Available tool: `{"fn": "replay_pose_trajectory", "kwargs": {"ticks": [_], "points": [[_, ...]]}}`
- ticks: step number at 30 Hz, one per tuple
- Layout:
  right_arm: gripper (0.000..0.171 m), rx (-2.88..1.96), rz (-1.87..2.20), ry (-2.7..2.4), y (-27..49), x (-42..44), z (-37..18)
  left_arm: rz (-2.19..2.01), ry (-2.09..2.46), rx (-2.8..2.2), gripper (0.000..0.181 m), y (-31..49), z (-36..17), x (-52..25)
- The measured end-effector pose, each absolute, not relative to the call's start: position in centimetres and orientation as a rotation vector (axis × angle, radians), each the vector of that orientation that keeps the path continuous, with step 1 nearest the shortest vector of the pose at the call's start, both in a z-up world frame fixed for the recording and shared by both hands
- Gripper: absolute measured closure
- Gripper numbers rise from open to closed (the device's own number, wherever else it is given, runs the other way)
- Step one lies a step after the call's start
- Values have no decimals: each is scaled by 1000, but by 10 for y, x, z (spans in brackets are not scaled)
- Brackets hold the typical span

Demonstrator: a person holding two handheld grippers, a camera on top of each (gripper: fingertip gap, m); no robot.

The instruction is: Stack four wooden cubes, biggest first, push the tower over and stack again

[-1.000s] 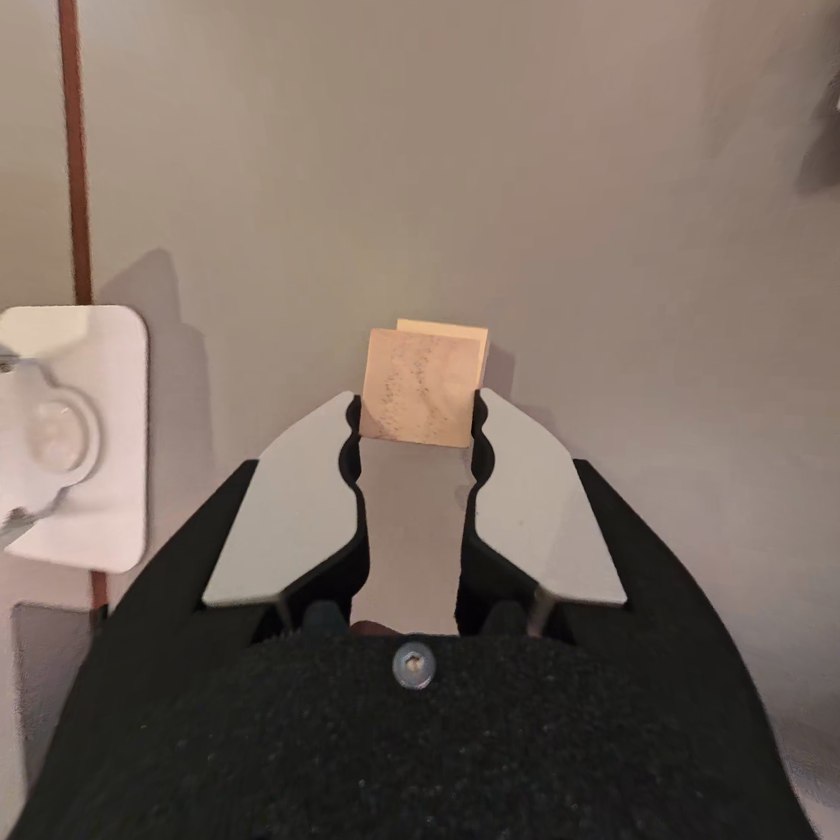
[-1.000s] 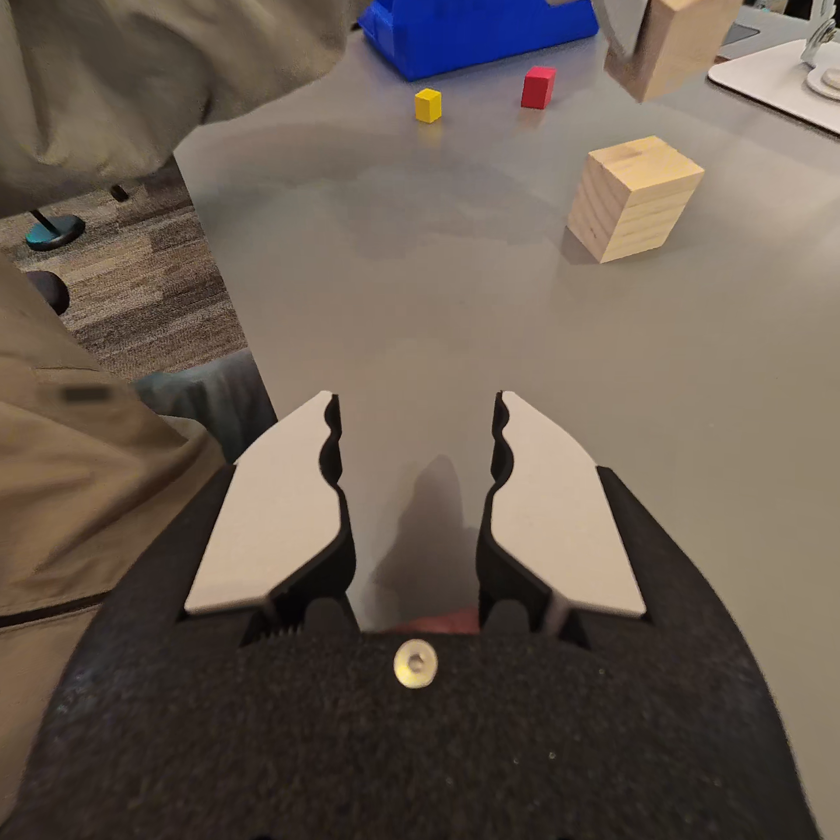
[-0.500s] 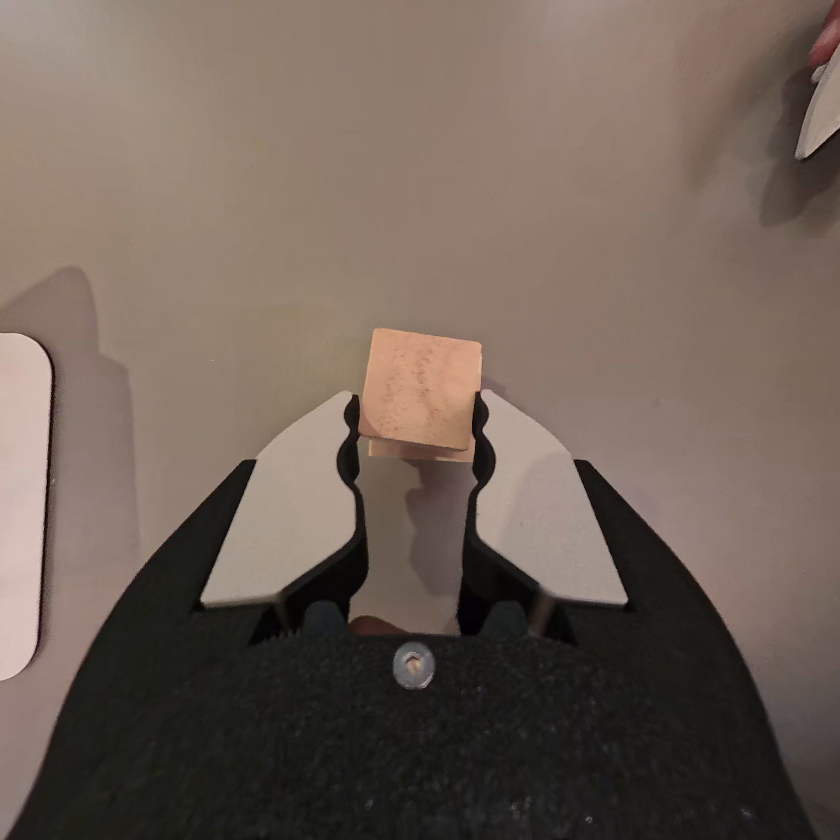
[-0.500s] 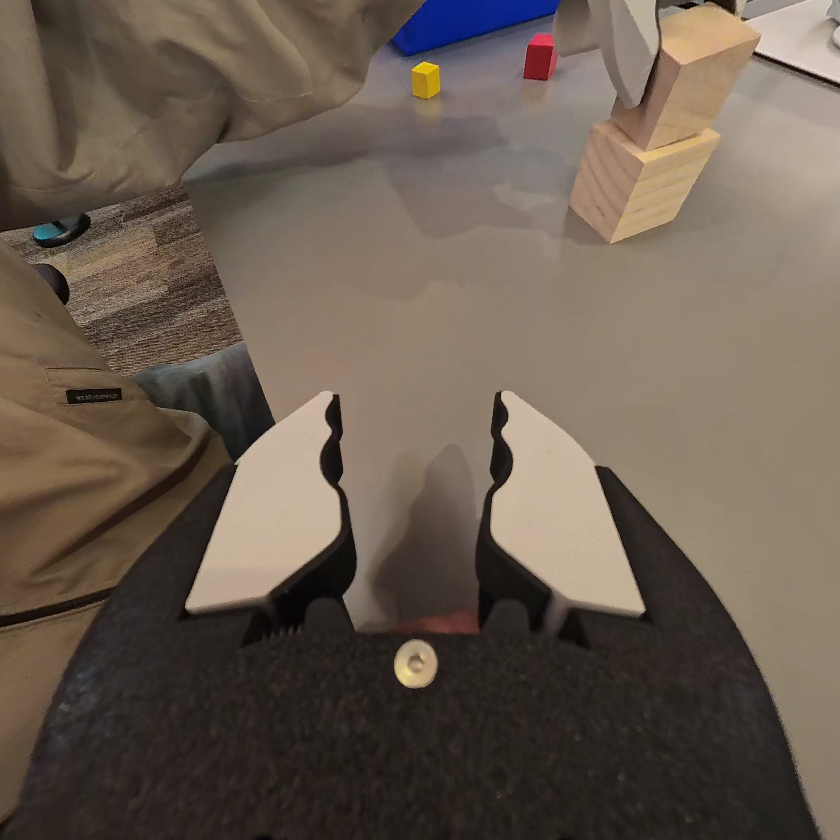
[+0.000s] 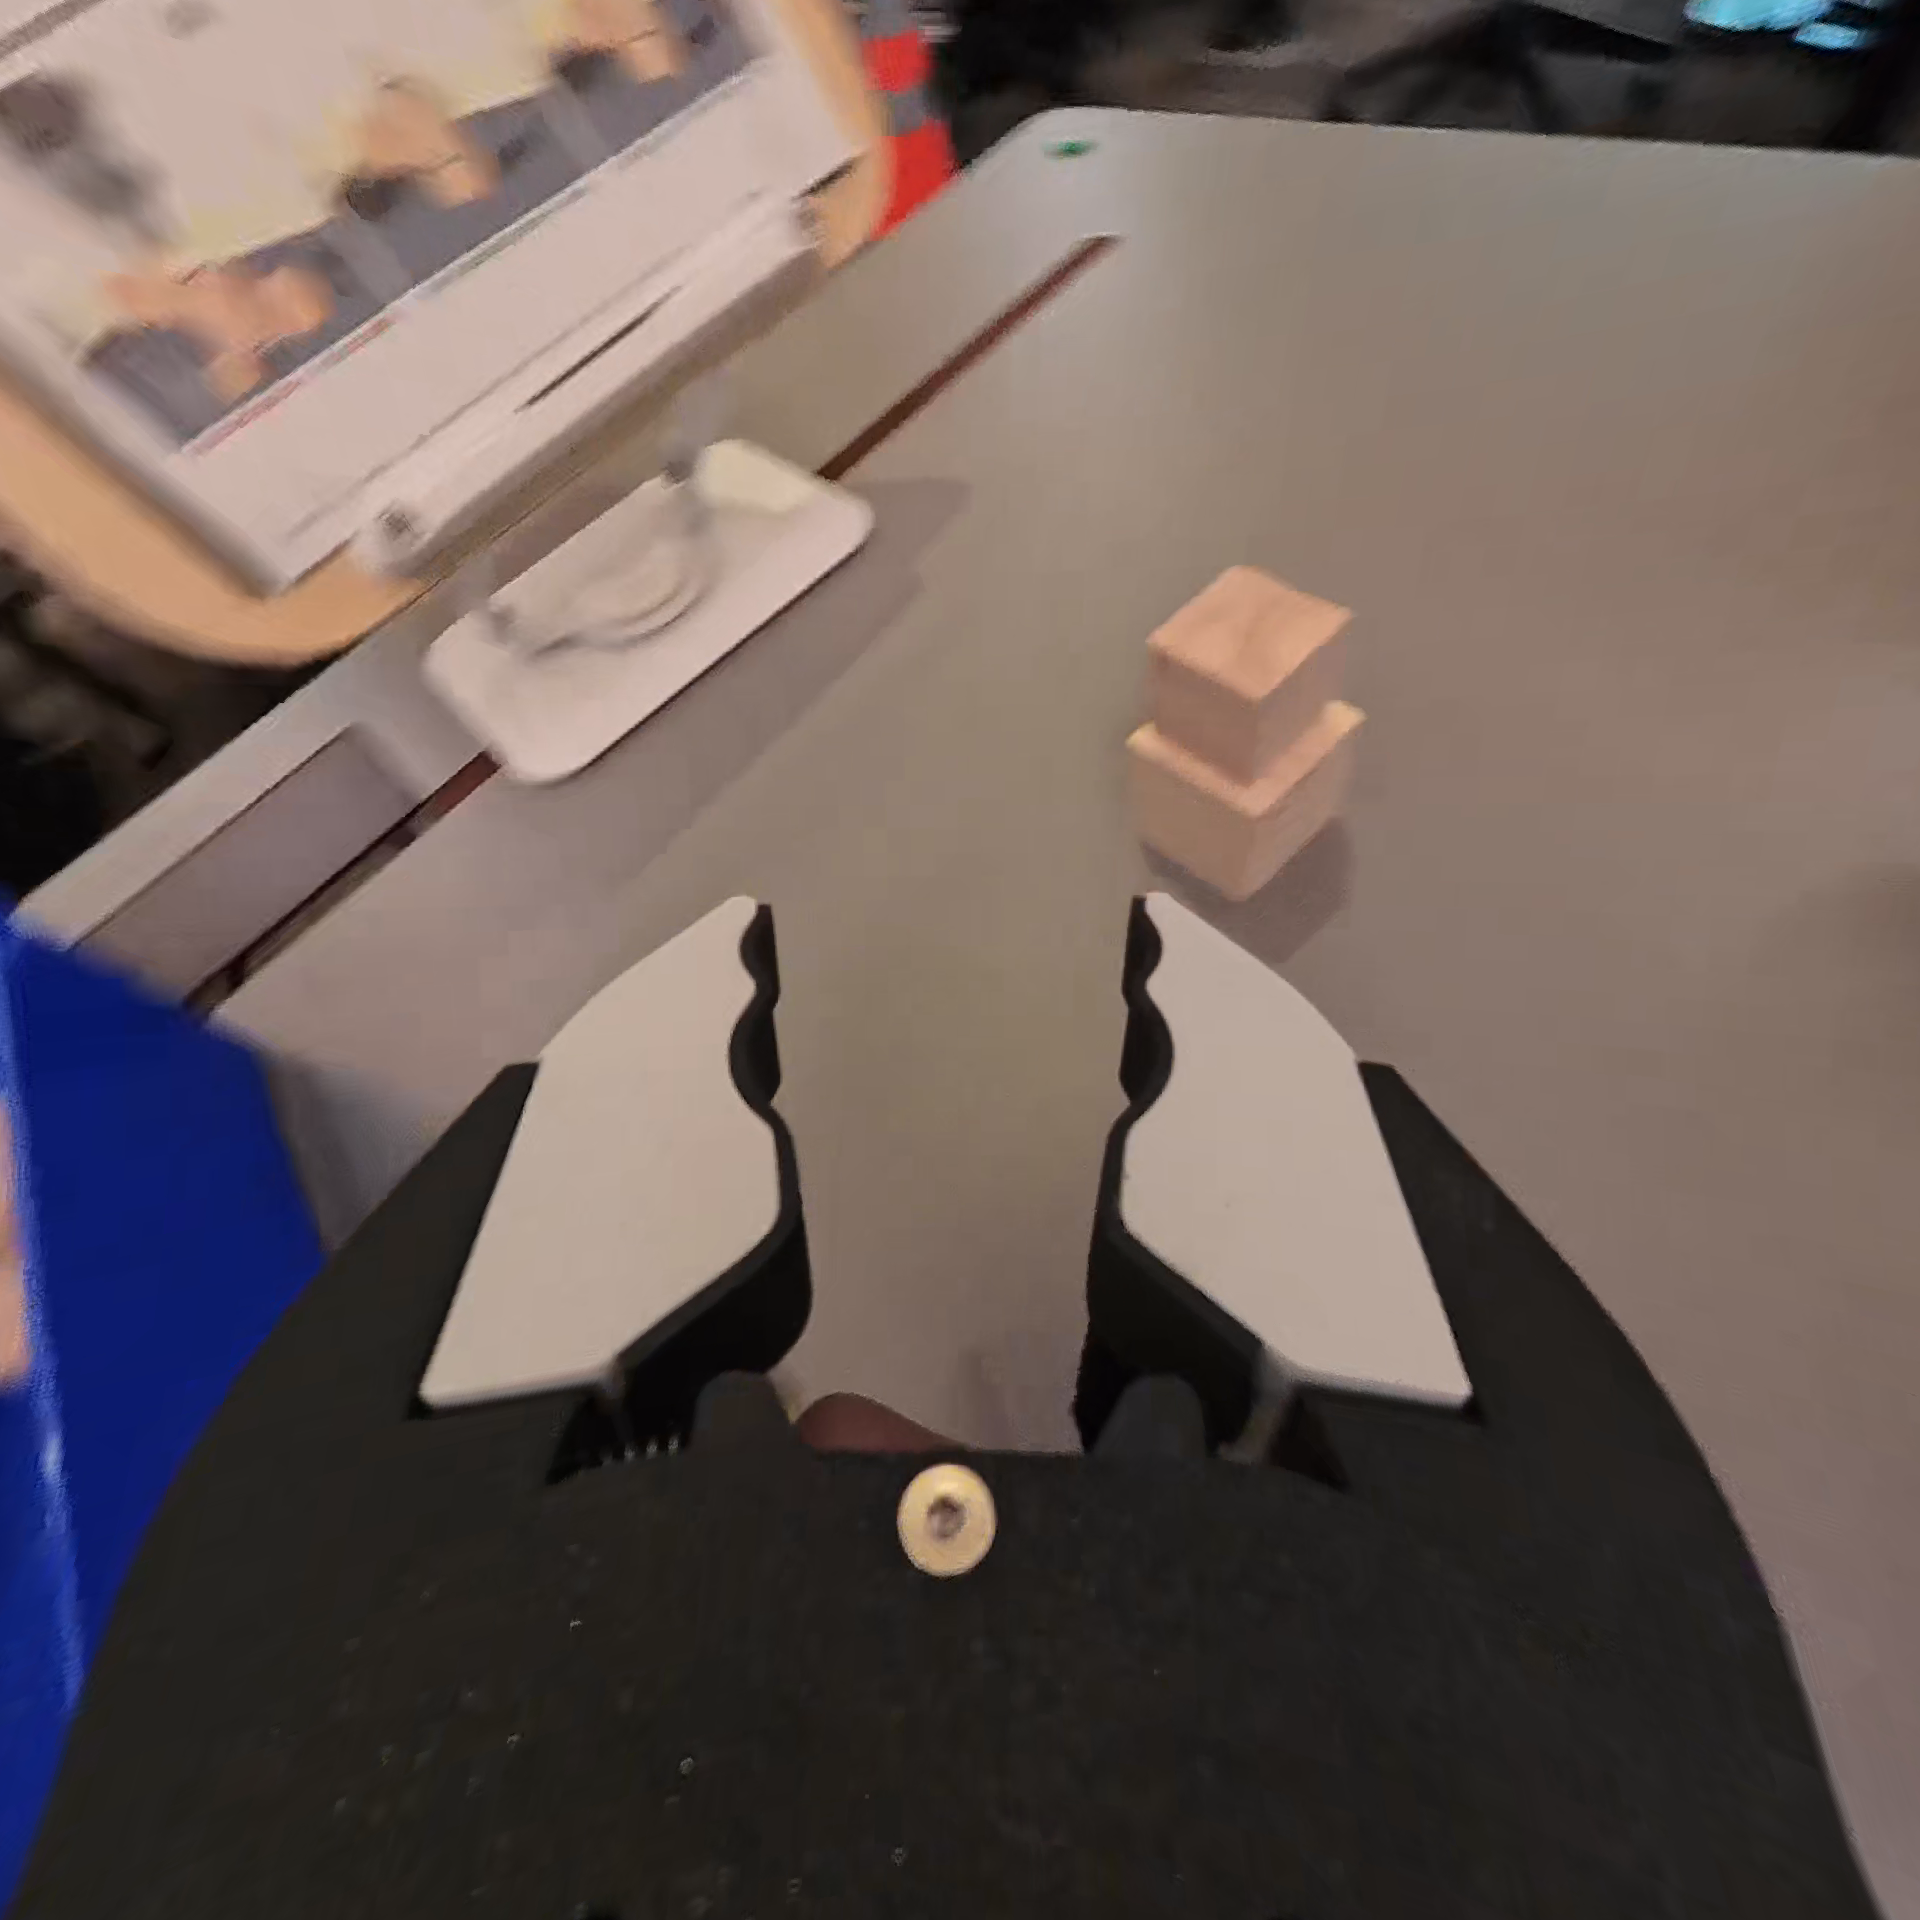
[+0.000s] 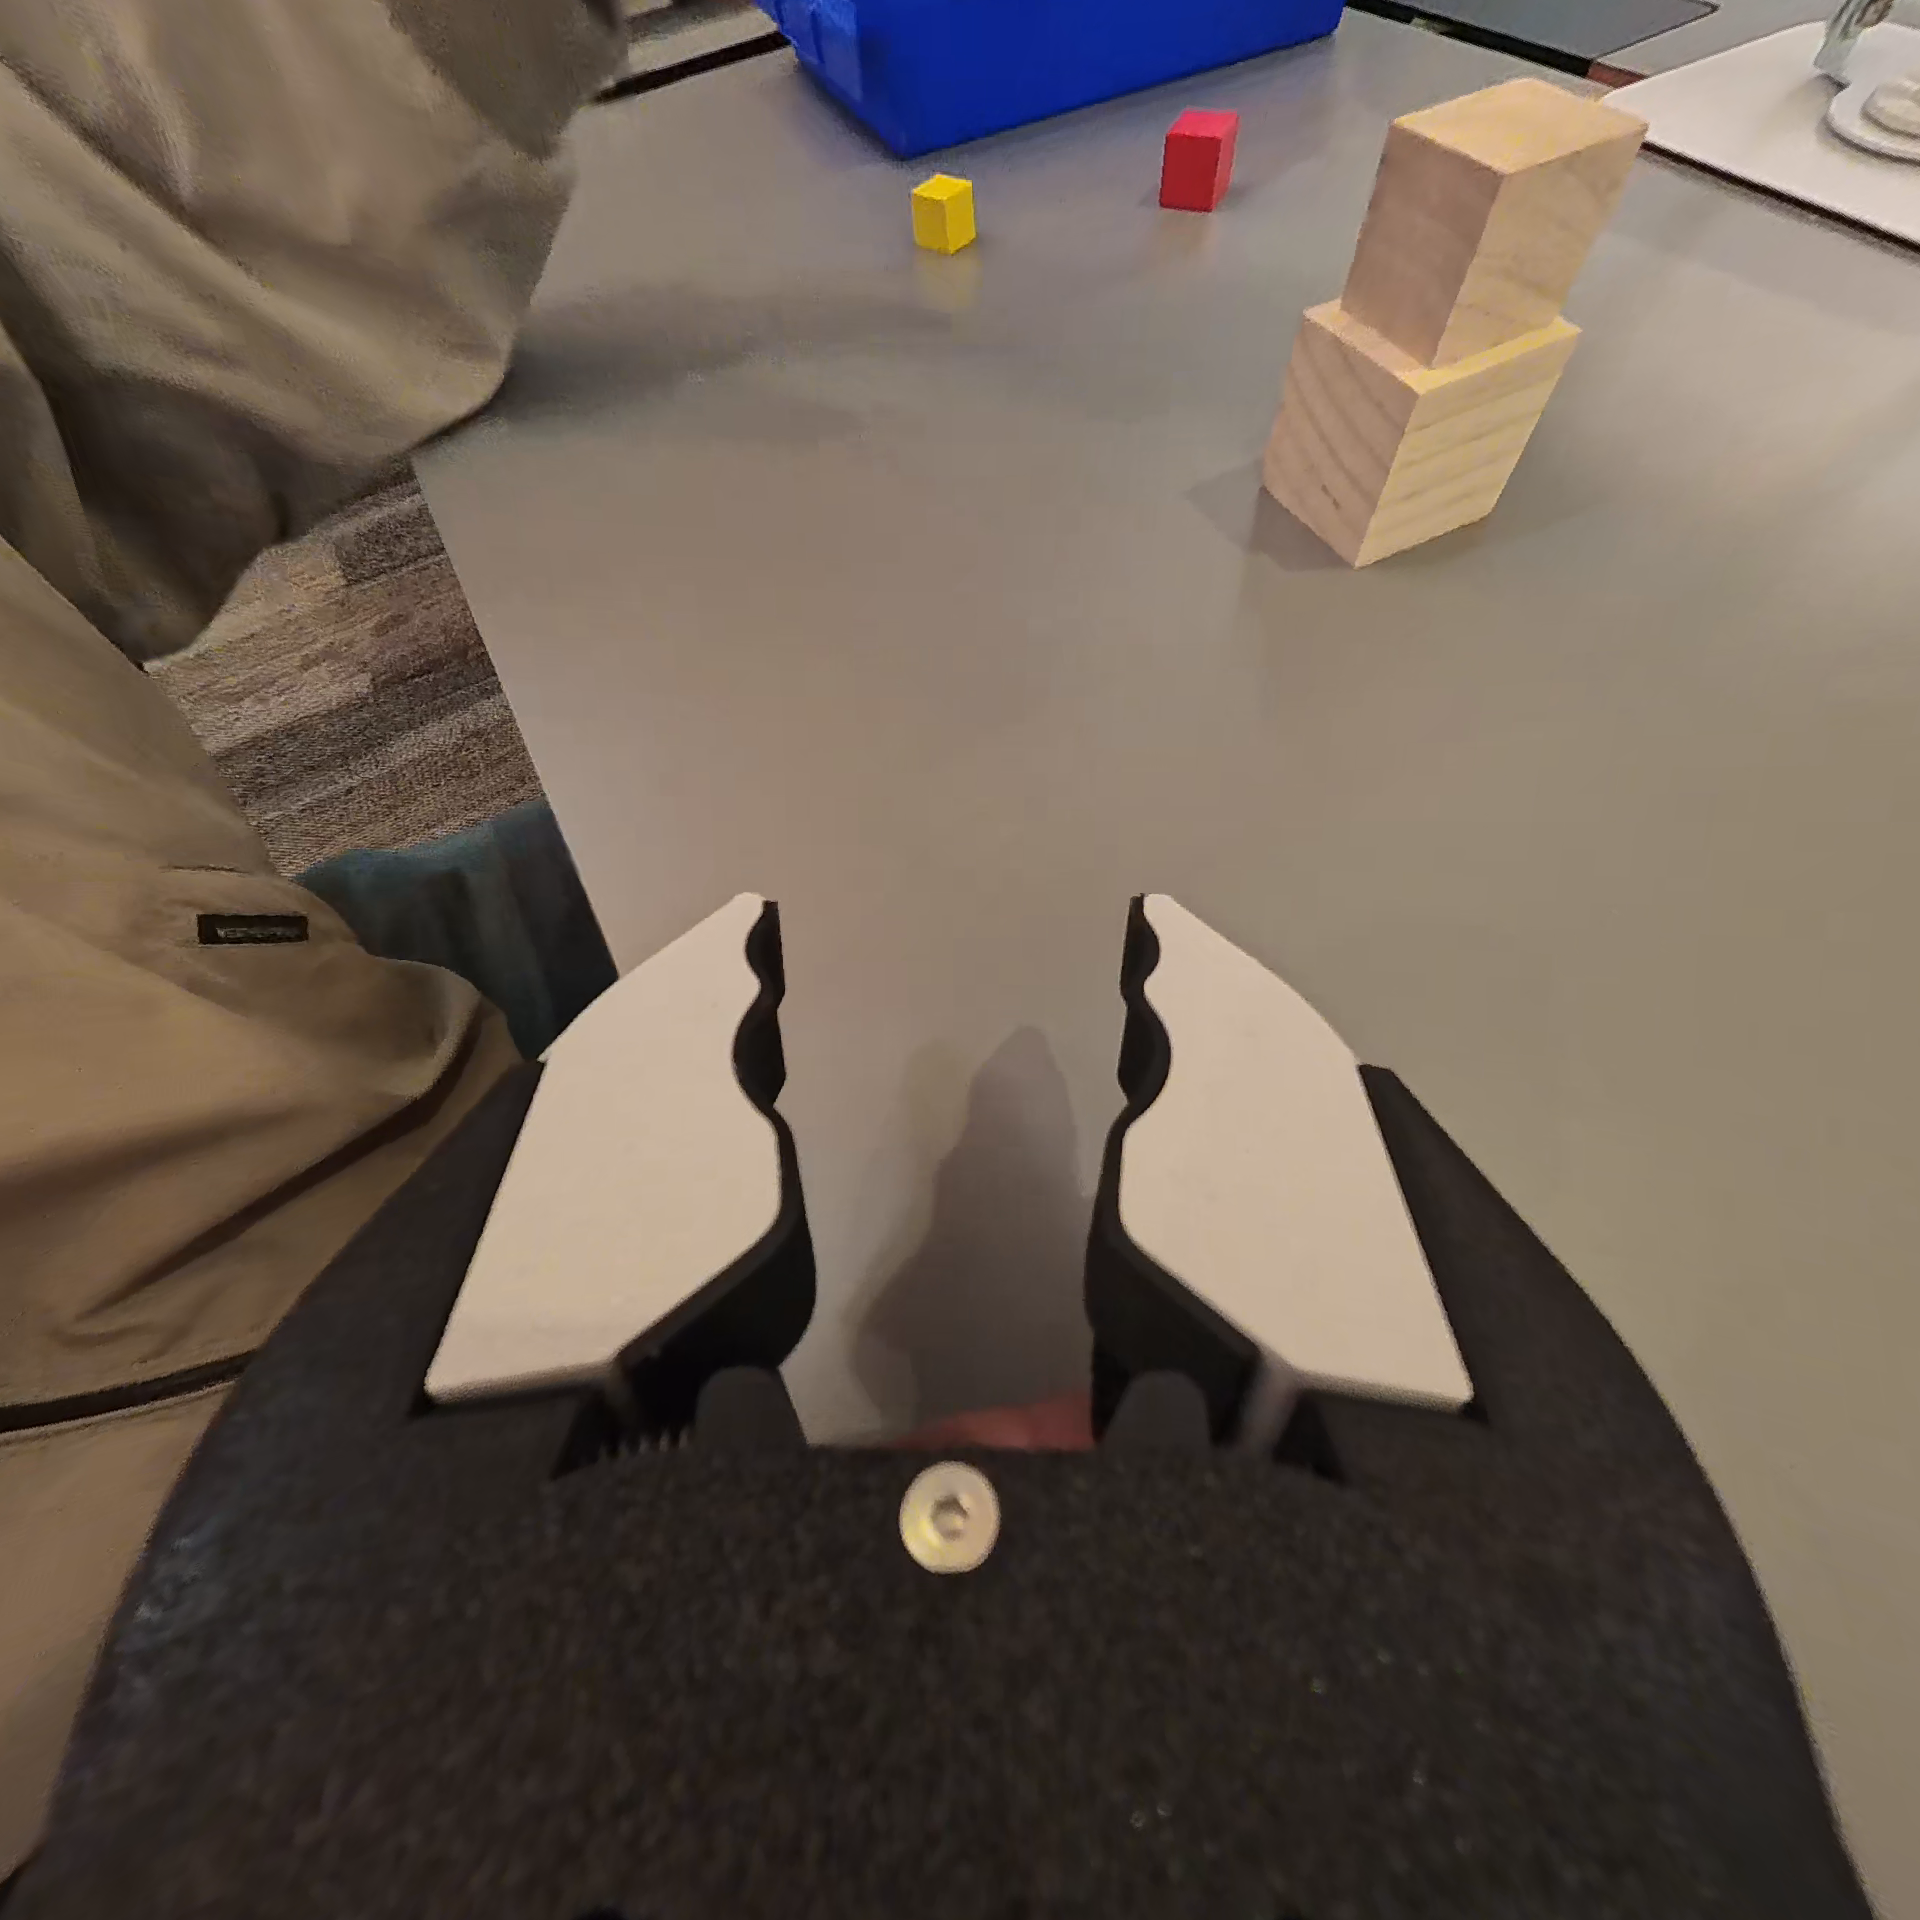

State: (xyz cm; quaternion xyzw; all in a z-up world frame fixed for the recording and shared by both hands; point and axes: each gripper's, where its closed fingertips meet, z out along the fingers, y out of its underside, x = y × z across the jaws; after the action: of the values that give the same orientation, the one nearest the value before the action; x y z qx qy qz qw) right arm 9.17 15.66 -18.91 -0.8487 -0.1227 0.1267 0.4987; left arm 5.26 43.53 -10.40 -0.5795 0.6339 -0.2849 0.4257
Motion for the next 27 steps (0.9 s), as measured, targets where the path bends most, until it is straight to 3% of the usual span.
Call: {"fn": "replay_pose_trajectory", "kwargs": {"ticks": [3, 7, 10, 17, 19, 22, 27], "points": [[109, -2056, 299, -309, 158, 90, -188, -544, 1482, -1565, 125, 466, -128, 30], [109, -2068, 275, -338, 162, 88, -186, -256, 1719, -1551, 110, 502, -165, 36], [109, -2062, 264, -361, 165, 84, -183, -83, 1876, -1591, 119, 538, -189, 47], [109, -2074, 266, -380, 164, 82, -187, 31, 2086, -1861, 115, 576, -227, 53], [109, -2070, 271, -376, 163, 84, -187, 3, 2128, -1872, 120, 572, -231, 56], [109, -2070, 282, -366, 163, 86, -188, -48, 2174, -1871, 152, 568, -236, 61], [109, -2069, 276, -371, 160, 87, -186, -113, 2195, -1818, 153, 556, -223, 69]]}}
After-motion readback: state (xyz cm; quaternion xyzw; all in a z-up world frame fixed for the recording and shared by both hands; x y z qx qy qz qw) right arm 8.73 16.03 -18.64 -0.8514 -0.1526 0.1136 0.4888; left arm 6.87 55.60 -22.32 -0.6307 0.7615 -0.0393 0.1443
